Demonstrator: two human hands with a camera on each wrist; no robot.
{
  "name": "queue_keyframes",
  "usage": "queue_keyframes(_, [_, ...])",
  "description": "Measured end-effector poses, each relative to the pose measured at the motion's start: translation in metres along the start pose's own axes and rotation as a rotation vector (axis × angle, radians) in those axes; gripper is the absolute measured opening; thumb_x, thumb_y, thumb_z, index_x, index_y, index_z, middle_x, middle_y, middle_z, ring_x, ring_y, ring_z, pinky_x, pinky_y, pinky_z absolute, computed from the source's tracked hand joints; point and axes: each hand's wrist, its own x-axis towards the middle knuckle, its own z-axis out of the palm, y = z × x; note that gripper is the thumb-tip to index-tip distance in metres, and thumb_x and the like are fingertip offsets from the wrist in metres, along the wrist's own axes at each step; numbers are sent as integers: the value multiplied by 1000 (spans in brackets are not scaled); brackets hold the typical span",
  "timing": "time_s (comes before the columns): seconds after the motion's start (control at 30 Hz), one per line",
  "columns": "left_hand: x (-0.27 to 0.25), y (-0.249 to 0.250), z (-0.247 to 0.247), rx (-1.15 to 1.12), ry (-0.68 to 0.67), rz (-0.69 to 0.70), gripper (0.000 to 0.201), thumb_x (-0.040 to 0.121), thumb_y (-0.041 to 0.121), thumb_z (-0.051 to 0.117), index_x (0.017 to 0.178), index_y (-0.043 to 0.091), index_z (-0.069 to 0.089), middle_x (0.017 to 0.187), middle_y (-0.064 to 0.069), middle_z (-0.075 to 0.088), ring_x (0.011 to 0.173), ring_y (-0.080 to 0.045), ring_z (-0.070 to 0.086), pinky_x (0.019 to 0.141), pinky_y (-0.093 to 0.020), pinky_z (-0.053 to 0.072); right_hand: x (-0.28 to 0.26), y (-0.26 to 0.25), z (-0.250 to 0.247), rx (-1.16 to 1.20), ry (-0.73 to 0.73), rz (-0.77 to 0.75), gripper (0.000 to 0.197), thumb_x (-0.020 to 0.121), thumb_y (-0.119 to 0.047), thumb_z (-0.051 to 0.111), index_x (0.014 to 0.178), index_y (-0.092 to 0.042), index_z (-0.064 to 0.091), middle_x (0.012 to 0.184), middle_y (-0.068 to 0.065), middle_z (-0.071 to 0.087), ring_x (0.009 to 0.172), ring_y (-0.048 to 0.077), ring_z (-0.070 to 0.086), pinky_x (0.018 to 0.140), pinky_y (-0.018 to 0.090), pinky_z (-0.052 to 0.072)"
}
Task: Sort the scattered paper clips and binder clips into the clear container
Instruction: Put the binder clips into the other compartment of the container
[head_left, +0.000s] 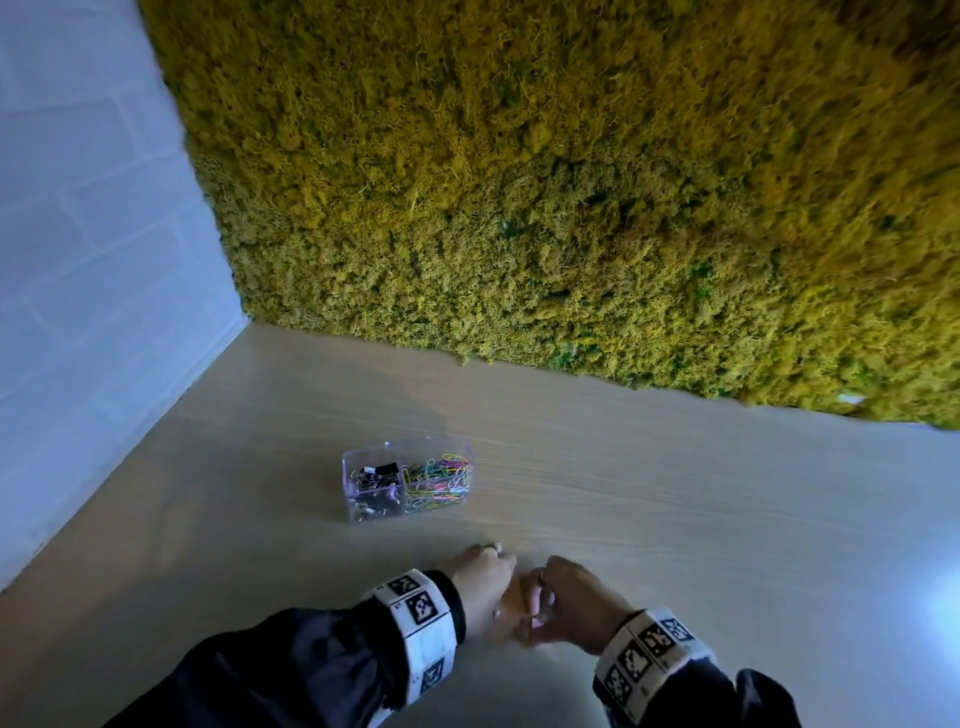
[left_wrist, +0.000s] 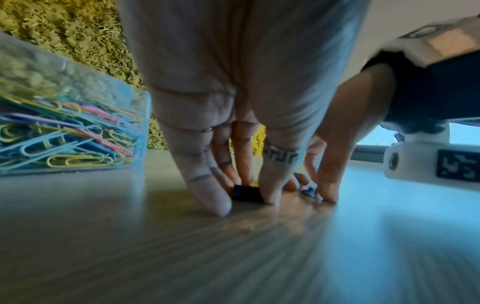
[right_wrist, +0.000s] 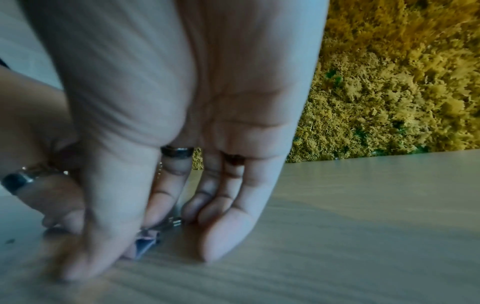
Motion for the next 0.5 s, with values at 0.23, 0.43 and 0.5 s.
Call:
queue_keyframes(0.23, [-6,-27,1,-541,-15,-31,41,79,2,59,115,15,46,98,-10,59,78,-21,55,68,-30,43,-9,1,-8,130,69,-12,23,63,-8,58,60,-30,55,55,-10,52,51,-5,53,58,11,41])
queue_keyframes(0.43, [-24,-53,-14,-2065,-215,-184,26,80,8,35,80,6,61,64,-7,51,52,-17,49,61,-32,56,-13,-43,-40,198,240,-152,24,68,-15,63,68,-38,54,71,-6,61,60,5,54,58,15,44])
queue_keyframes(0.5, [-23,-50,-21,-2156,-164,-232,25,77,13,37,71,4,60,64,-10,51,52,-20,50,57,-29,54,-11,-62,-40,214,291,-224,18,68,-20,62,71,-37,56,78,-5,64,65,7,55,61,22,47])
